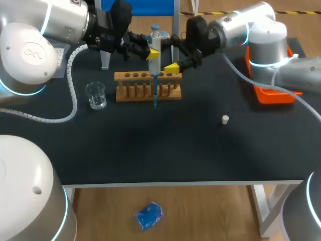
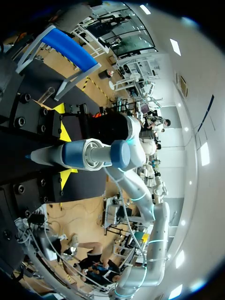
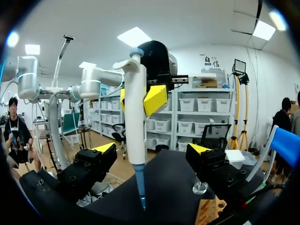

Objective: Invert the test tube, pick up the pipette, mount the tip to pipette, aspirate from beaker and dispense into the tube, eject the tip, return the pipette, and cap with the stopper.

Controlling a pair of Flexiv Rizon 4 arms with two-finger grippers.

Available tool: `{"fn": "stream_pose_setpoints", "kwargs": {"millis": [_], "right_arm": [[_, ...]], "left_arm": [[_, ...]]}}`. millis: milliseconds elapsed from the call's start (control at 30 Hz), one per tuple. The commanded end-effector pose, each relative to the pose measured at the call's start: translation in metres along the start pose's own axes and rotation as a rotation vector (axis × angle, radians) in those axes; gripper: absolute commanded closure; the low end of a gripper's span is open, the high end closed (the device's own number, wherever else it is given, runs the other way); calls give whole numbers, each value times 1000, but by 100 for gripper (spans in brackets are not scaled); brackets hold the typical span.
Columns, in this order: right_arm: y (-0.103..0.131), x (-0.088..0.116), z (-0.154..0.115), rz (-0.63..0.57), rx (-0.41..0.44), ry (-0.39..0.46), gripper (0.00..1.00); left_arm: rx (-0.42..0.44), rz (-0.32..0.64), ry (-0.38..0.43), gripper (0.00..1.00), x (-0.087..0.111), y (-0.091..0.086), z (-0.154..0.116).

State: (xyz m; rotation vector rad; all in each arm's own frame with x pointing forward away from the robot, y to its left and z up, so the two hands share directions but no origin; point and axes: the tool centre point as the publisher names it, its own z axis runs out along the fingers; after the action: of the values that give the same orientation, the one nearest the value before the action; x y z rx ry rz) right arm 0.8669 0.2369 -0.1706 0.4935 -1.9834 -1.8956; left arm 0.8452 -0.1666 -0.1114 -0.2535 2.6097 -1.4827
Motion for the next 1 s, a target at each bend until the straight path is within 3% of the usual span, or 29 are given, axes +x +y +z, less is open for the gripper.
{"fn": "stream_pose_setpoints", "kwargs": {"millis": [33, 333, 1000], "right_arm": [[5, 9, 5, 11, 13, -63, 0], [8, 7, 15, 41, 23, -125, 0], [16, 17, 32, 22, -9, -149, 0]], "left_arm": [[2, 1, 1, 100, 0, 0, 0], [2, 1, 1, 100, 0, 0, 0], [2, 1, 1, 100, 0, 0, 0]]}}
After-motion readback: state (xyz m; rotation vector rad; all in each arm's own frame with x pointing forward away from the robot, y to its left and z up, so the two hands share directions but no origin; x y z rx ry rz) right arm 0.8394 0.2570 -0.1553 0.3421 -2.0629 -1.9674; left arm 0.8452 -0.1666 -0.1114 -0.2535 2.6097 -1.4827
